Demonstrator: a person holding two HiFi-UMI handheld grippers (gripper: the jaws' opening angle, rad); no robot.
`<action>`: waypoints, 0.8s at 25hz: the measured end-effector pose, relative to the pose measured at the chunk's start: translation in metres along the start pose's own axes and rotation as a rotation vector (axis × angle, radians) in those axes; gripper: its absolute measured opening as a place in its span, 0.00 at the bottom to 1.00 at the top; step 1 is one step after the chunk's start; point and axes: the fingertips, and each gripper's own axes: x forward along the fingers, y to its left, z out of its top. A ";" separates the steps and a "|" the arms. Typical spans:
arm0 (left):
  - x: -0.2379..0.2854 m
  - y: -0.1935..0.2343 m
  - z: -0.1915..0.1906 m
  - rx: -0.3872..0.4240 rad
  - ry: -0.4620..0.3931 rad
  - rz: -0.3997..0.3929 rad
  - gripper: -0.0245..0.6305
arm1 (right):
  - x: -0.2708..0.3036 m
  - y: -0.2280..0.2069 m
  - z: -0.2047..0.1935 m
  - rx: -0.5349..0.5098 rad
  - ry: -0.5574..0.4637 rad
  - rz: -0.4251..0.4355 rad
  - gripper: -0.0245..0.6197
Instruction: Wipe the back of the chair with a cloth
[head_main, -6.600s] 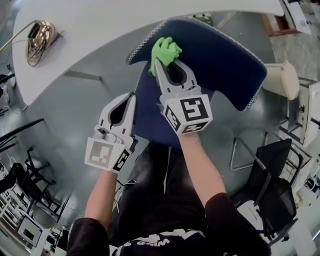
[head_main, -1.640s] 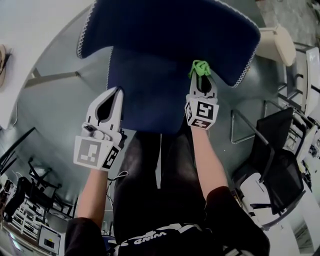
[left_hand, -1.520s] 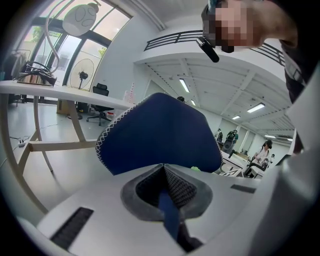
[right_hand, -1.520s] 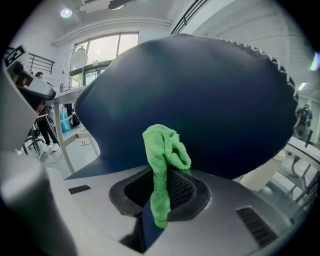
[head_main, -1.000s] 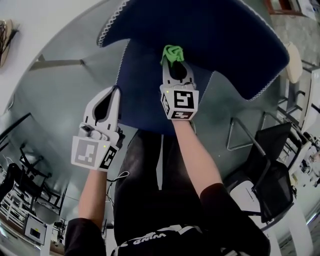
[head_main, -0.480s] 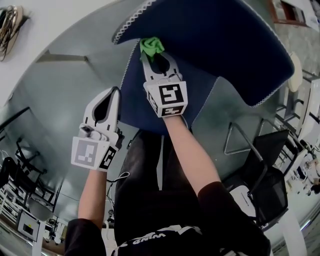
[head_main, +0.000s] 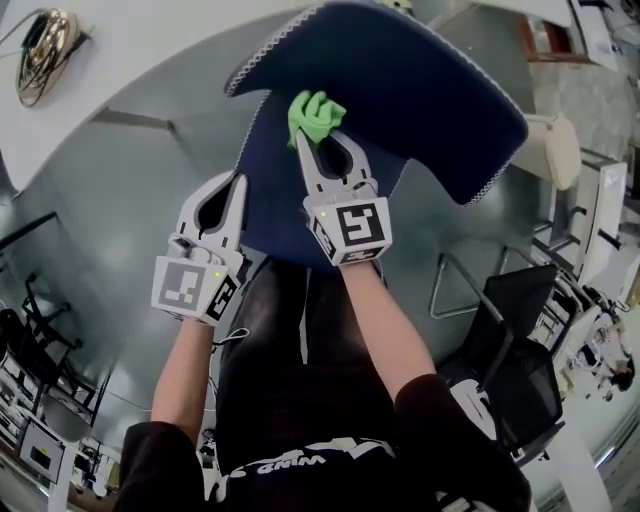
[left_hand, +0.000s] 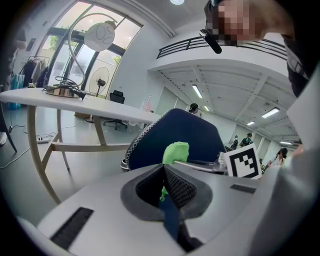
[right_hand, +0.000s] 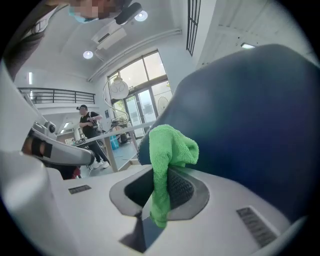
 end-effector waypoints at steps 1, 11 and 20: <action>-0.002 -0.007 0.007 0.003 -0.004 -0.005 0.03 | -0.011 0.000 0.010 -0.003 -0.012 -0.003 0.12; -0.050 -0.081 0.090 0.004 -0.078 -0.030 0.03 | -0.136 0.017 0.115 -0.013 -0.051 0.006 0.12; -0.100 -0.165 0.162 0.006 -0.130 -0.127 0.03 | -0.239 0.031 0.196 -0.050 -0.099 0.002 0.13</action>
